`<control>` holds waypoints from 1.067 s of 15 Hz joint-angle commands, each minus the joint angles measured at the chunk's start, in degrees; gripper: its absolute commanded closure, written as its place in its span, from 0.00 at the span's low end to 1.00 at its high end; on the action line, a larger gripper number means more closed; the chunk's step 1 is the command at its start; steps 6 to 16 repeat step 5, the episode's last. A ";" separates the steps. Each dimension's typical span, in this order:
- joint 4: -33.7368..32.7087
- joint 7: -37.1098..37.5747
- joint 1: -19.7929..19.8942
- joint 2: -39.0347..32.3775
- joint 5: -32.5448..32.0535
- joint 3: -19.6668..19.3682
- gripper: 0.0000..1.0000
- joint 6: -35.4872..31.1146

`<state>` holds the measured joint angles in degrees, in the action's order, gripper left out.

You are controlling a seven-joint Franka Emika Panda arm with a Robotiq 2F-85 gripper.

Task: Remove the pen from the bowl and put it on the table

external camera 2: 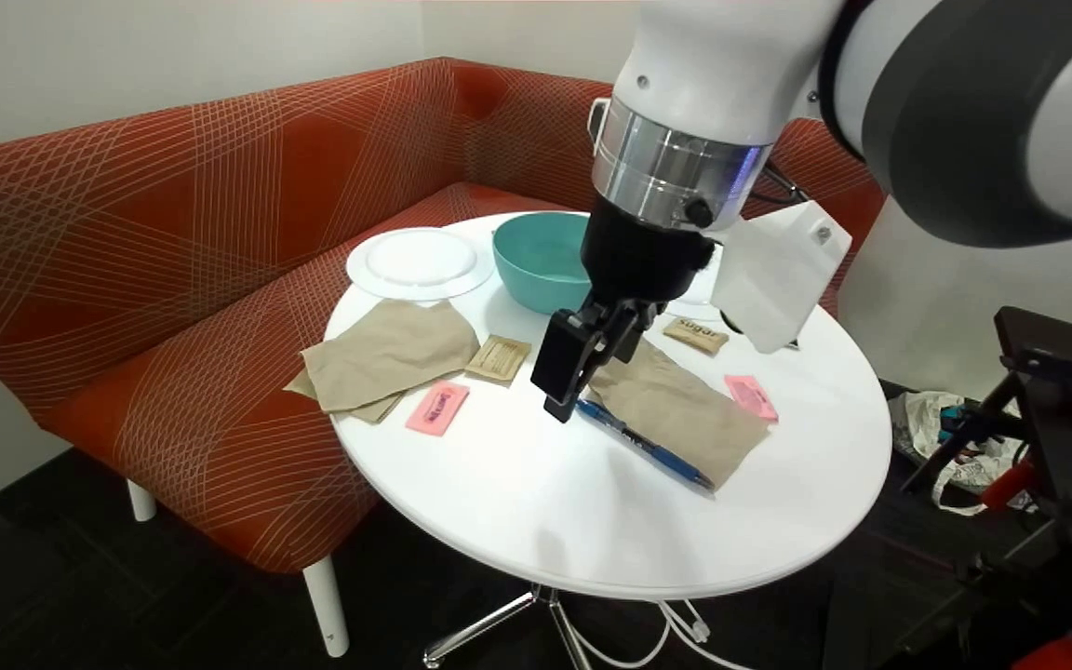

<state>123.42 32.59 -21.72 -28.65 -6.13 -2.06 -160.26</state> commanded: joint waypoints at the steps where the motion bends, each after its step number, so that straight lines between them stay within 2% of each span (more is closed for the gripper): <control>1: 1.51 -0.76 -0.05 2.47 1.30 -0.15 0.00 -0.70; 2: 0.02 -0.62 -0.42 0.56 0.91 -0.46 0.00 0.10; 16: 0.06 -0.59 -0.37 0.94 1.01 -0.42 0.00 0.10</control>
